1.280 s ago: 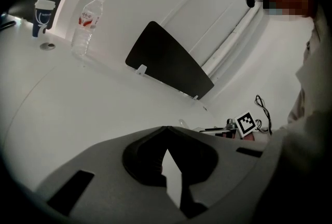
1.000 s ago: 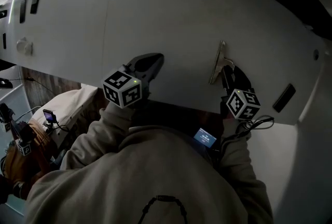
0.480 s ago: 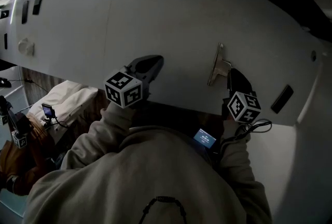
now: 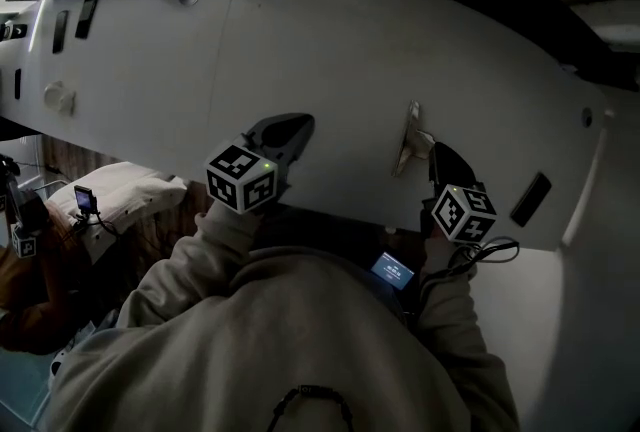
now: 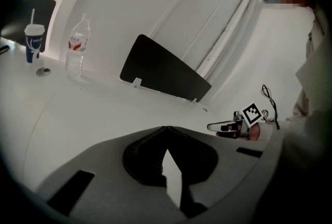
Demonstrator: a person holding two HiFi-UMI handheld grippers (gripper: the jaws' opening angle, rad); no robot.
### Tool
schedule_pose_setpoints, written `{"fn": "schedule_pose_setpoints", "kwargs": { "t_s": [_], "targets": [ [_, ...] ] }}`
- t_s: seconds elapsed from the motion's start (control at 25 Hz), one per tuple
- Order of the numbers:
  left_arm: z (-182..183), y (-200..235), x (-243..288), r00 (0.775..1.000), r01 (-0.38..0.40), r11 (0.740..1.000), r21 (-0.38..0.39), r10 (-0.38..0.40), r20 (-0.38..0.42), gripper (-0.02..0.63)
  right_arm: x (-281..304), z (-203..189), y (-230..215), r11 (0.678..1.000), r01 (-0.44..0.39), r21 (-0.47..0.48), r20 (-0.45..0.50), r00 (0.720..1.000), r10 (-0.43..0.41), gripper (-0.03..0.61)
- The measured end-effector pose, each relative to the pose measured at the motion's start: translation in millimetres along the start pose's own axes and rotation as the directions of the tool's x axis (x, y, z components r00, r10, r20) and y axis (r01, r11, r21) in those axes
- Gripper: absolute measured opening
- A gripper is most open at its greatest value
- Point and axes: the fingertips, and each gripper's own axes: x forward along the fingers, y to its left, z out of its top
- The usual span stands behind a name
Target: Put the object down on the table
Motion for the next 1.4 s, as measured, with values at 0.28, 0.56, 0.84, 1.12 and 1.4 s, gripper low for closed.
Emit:
{"fn": "schedule_pose_setpoints", "kwargs": {
  "t_s": [0.28,0.56,0.84,1.12,1.4],
  "targets": [
    [41.3,-21.7,-10.3,0.998,-0.032,0.99,0.138,0.025,0.051,0.003,-20.2,37.5,14.8,0.999,-0.032,-0.033,0.063,0.997,0.034,0.018],
    [90.0,-40.4,-40.8,0.996,-0.053,0.957,0.285,0.03,0.082,0.003,-45.4,87.0,45.8,0.994,-0.068,-0.091,0.121,0.99,0.079,0.018],
    [131.5,-59.9,-66.0,0.989,-0.067,0.932,0.356,0.015,0.147,0.003,-79.2,128.5,76.5,0.986,-0.091,-0.141,0.205,0.972,0.119,0.018],
    [174.7,-75.1,-85.5,0.966,-0.091,0.92,0.381,-0.011,0.257,0.003,-113.0,175.3,106.7,0.971,-0.089,-0.224,0.293,0.944,0.154,0.018],
    [221.0,-98.0,-102.0,0.941,-0.092,0.911,0.403,-0.053,0.334,0.003,-161.3,231.6,130.5,0.956,-0.051,-0.289,0.434,0.883,0.178,0.018]
  ]
}}
